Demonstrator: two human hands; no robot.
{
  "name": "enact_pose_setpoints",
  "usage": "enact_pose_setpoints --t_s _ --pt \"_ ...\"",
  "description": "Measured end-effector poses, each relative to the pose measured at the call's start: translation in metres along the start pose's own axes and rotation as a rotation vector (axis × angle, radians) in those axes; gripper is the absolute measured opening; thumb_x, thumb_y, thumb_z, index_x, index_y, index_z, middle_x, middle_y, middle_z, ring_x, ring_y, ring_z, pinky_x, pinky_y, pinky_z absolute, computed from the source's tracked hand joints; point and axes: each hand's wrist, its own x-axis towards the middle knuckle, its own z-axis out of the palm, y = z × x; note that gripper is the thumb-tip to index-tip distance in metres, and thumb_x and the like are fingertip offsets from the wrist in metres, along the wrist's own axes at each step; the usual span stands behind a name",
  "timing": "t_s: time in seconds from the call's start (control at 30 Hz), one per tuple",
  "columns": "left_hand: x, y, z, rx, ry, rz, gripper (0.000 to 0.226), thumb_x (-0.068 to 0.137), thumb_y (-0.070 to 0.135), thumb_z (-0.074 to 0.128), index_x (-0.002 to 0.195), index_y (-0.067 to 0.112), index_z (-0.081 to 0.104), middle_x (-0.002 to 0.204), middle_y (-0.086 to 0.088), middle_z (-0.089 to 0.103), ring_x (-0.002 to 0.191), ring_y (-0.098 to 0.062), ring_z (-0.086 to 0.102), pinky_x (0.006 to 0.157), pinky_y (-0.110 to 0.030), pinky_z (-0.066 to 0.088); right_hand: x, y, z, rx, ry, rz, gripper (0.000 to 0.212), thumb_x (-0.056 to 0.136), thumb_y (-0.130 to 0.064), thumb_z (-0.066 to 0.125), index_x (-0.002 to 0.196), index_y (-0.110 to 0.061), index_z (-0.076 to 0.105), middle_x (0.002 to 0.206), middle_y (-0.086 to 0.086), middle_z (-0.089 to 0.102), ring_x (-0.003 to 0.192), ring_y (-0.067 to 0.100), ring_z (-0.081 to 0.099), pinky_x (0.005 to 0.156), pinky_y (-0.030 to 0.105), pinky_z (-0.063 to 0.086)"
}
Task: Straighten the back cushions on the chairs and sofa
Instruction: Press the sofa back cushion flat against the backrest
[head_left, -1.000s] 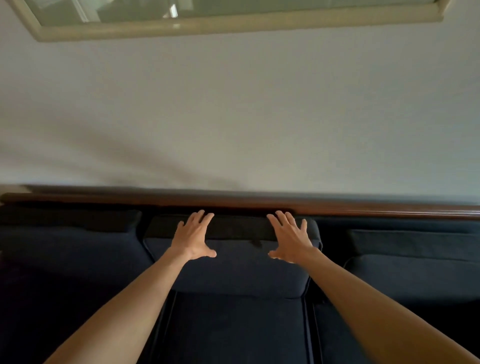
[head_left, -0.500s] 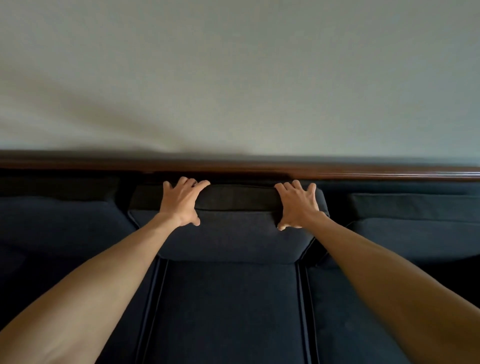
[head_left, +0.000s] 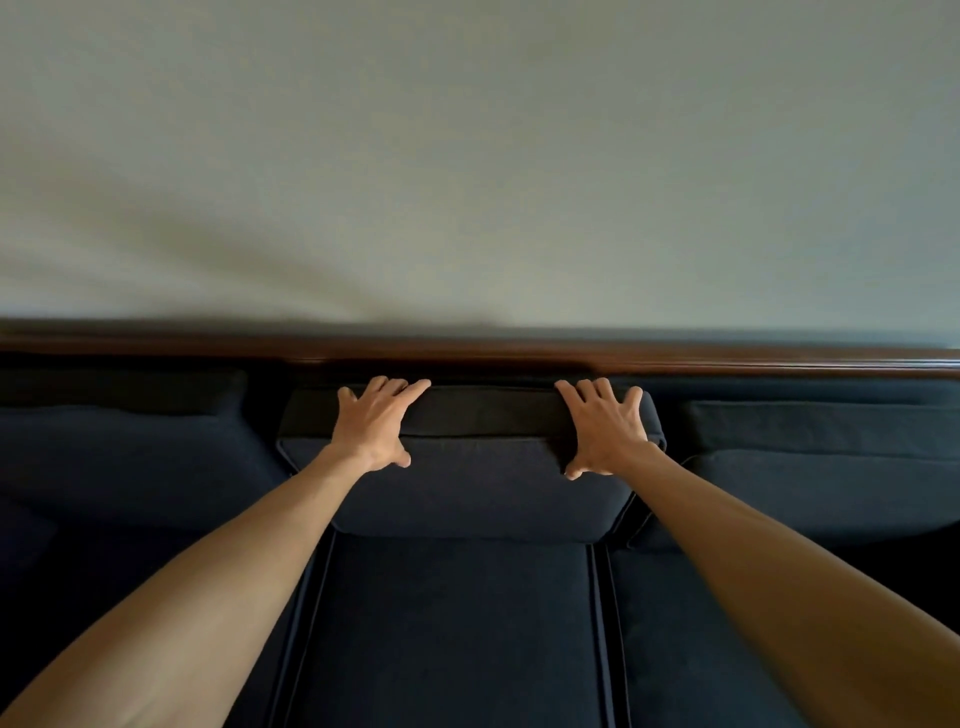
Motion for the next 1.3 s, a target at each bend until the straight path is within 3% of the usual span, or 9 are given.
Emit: enact_pose_setpoints --t_s 0.13,0.27,0.47,0.73,0.87,0.97,1.1,1.2,1.3 --pt "-0.014 -0.006 0.004 -0.111 0.012 -0.014 0.101 0.078 0.027 0.079 0.155 0.031 0.013 0.163 -0.002 0.01 0.151 -0.023 0.006 0.117 -0.054 0.022 -0.015 -0.008 0.003 0.069 -0.005 0.056 0.129 0.072 -0.05 0.08 0.155 -0.017 -0.012 0.162 0.013 0.004 0.15 0.034 0.003 0.112 0.066 0.018" --pt "-0.044 -0.032 -0.004 -0.203 0.065 -0.065 0.088 0.082 0.03 0.075 0.153 0.028 0.022 0.164 -0.002 0.01 0.151 -0.022 0.004 0.119 -0.049 0.019 -0.032 -0.043 -0.014 0.196 -0.005 0.066 0.114 0.08 -0.039 0.073 0.156 -0.019 -0.01 0.163 0.015 -0.01 0.149 0.039 -0.012 0.112 0.07 0.008" --pt "-0.088 -0.1 -0.028 -0.33 0.12 -0.16 0.079 0.082 0.035 0.074 0.15 0.026 0.034 0.161 -0.001 0.022 0.15 -0.02 0.012 0.119 -0.045 0.024 -0.016 -0.16 -0.088 0.383 0.085 -0.146 0.087 0.086 -0.037 0.067 0.153 -0.019 0.015 0.162 0.009 0.005 0.15 0.033 0.0 0.115 0.062 0.017" --pt "-0.128 -0.275 -0.046 -0.286 0.137 -0.242 0.077 0.083 0.032 0.073 0.149 0.024 0.035 0.157 -0.001 0.031 0.147 -0.019 0.022 0.115 -0.045 0.03 0.021 -0.343 -0.153 0.423 0.074 -0.315 0.084 0.086 -0.035 0.067 0.153 -0.02 0.019 0.157 0.004 0.022 0.147 0.028 0.015 0.114 0.059 0.023" --pt "-0.131 -0.386 -0.023 -0.268 0.078 -0.263 0.081 0.082 0.03 0.075 0.15 0.024 0.03 0.158 -0.002 0.027 0.147 -0.02 0.021 0.114 -0.048 0.032 0.058 -0.423 -0.153 0.379 0.037 -0.281 0.09 0.085 -0.04 0.07 0.155 -0.02 0.017 0.16 0.004 0.017 0.148 0.028 0.013 0.114 0.061 0.022" --pt "-0.125 -0.453 -0.002 -0.211 0.053 -0.249 0.089 0.081 0.026 0.076 0.153 0.024 0.022 0.162 -0.002 0.017 0.149 -0.023 0.016 0.113 -0.05 0.033 0.092 -0.466 -0.146 0.283 -0.001 -0.212 0.106 0.081 -0.05 0.073 0.156 -0.02 0.005 0.164 0.006 0.002 0.151 0.031 0.0 0.114 0.065 0.017" --pt "-0.122 -0.515 0.024 -0.134 -0.064 -0.278 0.114 0.075 0.025 0.081 0.155 0.032 0.0 0.164 0.0 -0.006 0.151 -0.025 -0.003 0.115 -0.06 0.021 0.117 -0.494 -0.133 0.273 -0.094 -0.108 0.123 0.074 -0.056 0.077 0.157 -0.019 -0.007 0.165 0.009 -0.008 0.151 0.031 -0.01 0.116 0.063 0.014" --pt "-0.121 -0.539 0.039 -0.054 -0.098 -0.262 0.128 0.07 0.028 0.085 0.151 0.04 -0.013 0.163 0.001 -0.015 0.15 -0.028 -0.004 0.11 -0.066 0.023 0.124 -0.503 -0.123 0.244 -0.092 -0.045 0.131 0.07 -0.05 0.083 0.156 -0.02 -0.01 0.164 0.009 -0.004 0.151 0.03 -0.009 0.115 0.062 0.021" --pt "-0.113 -0.544 0.038 0.027 -0.056 -0.233 0.131 0.067 0.032 0.087 0.151 0.041 -0.014 0.163 0.0 -0.011 0.146 -0.036 0.007 0.104 -0.068 0.028 0.124 -0.509 -0.119 0.221 -0.066 -0.004 0.131 0.061 -0.045 0.09 0.156 -0.018 0.003 0.158 0.008 0.011 0.149 0.03 0.007 0.11 0.061 0.03"
